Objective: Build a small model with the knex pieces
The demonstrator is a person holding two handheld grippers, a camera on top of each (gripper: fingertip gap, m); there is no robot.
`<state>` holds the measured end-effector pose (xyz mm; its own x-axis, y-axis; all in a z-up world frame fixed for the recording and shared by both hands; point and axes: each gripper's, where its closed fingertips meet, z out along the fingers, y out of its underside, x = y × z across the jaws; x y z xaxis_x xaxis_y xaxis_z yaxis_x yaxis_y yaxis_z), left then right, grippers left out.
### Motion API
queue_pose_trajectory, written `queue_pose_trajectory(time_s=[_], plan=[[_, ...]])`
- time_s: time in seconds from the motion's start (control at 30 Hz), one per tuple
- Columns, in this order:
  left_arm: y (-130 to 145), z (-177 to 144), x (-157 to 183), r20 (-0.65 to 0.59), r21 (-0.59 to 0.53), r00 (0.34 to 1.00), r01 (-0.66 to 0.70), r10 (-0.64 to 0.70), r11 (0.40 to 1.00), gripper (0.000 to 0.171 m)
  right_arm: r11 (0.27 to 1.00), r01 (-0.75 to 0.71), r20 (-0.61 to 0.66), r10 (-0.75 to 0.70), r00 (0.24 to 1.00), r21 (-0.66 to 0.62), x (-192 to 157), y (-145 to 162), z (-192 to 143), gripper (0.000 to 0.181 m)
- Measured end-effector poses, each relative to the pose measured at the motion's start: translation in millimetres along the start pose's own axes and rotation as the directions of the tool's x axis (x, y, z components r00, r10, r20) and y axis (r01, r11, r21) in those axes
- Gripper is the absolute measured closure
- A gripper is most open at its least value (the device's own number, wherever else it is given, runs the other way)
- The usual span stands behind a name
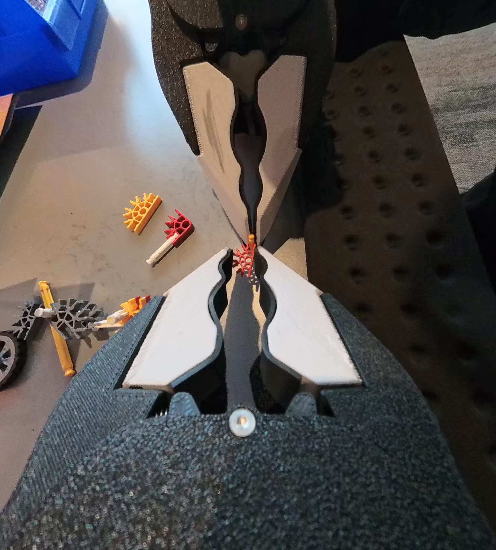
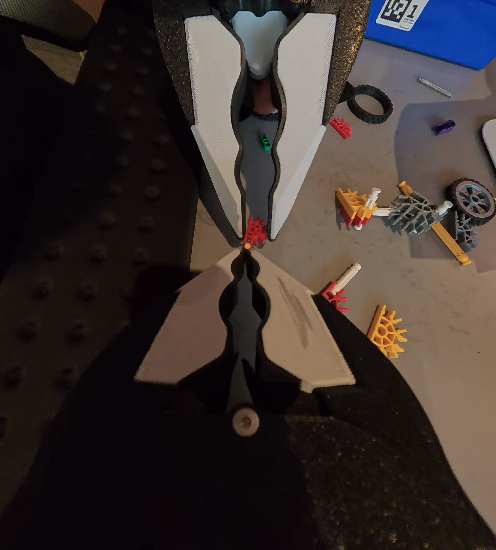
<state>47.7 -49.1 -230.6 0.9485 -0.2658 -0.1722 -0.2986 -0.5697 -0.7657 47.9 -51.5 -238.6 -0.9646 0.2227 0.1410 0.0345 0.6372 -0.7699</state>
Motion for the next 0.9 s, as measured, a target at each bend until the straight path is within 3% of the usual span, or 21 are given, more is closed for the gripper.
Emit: queue_pose_trajectory(time_s=[0.53,0.9], plan=[[3.4,3.8,1.0,-0.012,-0.037,1.000,-0.026,0.025,0.999,0.159,0.999,0.014,-0.018,-0.015,1.000,-0.036,0.6,4.2,3.1,0.181],[2.8,4.5,-1.0,0.085,-0.126,0.977,-0.182,0.194,0.975,0.160,0.996,-0.063,-0.002,0.063,0.998,-0.063,0.9,5.3,3.8,0.181]])
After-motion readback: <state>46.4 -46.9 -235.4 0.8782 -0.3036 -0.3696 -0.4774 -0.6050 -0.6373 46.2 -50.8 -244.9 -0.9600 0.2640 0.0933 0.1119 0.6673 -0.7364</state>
